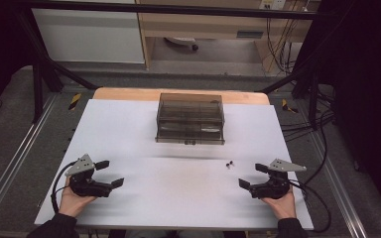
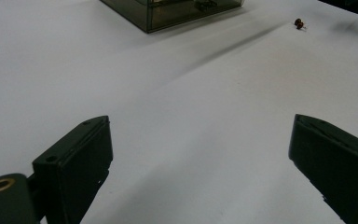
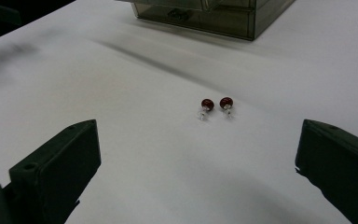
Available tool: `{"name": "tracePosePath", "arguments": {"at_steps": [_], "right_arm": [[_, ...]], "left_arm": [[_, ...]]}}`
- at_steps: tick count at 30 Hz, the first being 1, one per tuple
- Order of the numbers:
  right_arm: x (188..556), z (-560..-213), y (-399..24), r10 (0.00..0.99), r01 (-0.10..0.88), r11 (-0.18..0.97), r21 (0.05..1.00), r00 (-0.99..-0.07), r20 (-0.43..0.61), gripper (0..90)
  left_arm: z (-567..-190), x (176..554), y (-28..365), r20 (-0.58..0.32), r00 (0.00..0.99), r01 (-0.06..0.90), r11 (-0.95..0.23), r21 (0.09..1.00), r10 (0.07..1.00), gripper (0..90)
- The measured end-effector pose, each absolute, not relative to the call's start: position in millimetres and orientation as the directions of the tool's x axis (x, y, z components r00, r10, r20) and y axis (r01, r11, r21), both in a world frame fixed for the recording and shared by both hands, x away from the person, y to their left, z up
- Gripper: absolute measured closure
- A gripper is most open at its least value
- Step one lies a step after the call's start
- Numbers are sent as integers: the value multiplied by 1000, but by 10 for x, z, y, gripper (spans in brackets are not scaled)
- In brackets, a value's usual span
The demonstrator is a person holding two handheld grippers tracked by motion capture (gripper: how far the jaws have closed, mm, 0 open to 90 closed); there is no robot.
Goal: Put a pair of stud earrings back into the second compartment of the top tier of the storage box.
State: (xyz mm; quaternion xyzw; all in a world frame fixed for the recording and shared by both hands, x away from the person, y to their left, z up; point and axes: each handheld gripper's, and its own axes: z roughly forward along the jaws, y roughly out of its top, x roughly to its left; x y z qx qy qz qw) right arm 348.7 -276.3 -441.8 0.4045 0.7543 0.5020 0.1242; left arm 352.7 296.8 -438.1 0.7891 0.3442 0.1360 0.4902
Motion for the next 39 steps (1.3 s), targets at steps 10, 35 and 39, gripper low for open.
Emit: {"name": "tracePosePath", "arguments": {"at_steps": [10,35,39], "right_arm": [[3495,-4416,-2758,735,490,172,855,-641,219,6],[3661,-4348,-2633,772,498,199,844,-611,178,12],[3698,-4331,-2598,773,495,201,845,-610,174,13]], "left_arm": [[-4392,3529,2988,-122,720,413,-280,866,684,58],[-4411,3540,2990,-129,716,422,-278,863,686,57],[-4413,3541,2996,-129,714,422,-276,863,689,58]]}}
